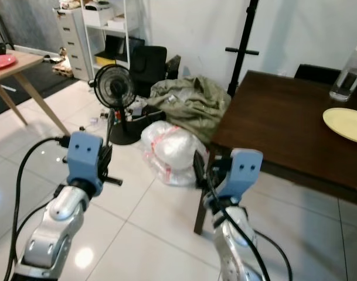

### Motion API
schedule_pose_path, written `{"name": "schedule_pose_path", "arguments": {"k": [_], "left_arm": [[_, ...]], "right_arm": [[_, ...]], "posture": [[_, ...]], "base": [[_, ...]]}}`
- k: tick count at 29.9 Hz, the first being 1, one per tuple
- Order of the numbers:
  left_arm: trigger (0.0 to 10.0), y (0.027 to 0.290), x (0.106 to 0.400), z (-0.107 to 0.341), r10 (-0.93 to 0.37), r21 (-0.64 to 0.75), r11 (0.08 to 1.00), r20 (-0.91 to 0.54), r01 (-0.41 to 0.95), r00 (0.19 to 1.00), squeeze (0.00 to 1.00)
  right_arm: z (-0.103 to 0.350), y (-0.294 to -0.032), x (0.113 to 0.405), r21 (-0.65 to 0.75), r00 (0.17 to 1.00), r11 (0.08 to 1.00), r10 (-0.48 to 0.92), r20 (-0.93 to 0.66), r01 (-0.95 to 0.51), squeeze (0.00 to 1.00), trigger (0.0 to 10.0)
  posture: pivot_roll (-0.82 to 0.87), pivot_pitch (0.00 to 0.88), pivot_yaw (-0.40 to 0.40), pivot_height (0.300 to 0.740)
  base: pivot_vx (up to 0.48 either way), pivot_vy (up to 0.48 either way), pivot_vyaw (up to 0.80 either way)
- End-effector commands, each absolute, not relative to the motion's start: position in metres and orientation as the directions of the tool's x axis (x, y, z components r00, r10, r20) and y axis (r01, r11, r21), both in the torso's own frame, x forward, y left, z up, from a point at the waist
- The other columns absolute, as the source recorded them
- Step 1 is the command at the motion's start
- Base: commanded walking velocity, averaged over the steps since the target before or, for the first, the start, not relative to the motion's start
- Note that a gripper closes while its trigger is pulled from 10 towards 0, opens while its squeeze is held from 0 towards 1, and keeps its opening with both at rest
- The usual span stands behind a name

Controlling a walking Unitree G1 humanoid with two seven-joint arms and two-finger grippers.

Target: Setting the table

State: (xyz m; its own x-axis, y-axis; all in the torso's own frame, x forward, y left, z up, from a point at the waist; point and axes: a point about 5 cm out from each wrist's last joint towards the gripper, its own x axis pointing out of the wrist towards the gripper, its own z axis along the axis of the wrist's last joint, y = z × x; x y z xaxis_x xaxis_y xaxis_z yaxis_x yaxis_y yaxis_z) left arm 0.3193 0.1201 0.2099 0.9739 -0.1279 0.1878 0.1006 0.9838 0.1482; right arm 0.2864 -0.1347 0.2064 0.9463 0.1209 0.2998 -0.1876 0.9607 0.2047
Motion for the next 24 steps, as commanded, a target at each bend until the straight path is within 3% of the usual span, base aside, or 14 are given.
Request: {"name": "schedule_pose_path", "arguments": {"k": [1, 8, 24], "left_arm": [[10.0, 0.1174, 0.3181, 0.2085, -0.135, 0.143, 0.984, 0.186, 0.109, 0.973, 0.0], [10.0, 0.1173, 0.3182, 0.209, -0.136, 0.145, 0.983, 0.189, 0.11, 0.973, 0.0], [10.0, 0.1179, 0.3179, 0.2091, -0.134, 0.147, 0.983, 0.192, 0.107, 0.972, 0.0]], "right_arm": [[0.2043, -0.139, 0.2863, 0.2, 0.951, 0.964, 0.109, 0.291, -0.172, 0.0, 10.0], [0.205, -0.1362, 0.286, 0.191, 0.946, 0.963, 0.128, 0.297, -0.19, 0.0, 10.0], [0.2068, -0.1306, 0.2849, 0.189, 0.935, 0.954, 0.168, 0.312, -0.235, 0.0, 10.0]], "posture": [[-0.04, 0.089, 0.136, 0.74], [-0.04, 0.088, 0.138, 0.74], [-0.04, 0.08, 0.139, 0.74]], "base": [[0.48, 0.0, 0.0], [0.48, 0.0, 0.06], [0.48, 0.0, 0.78]]}}
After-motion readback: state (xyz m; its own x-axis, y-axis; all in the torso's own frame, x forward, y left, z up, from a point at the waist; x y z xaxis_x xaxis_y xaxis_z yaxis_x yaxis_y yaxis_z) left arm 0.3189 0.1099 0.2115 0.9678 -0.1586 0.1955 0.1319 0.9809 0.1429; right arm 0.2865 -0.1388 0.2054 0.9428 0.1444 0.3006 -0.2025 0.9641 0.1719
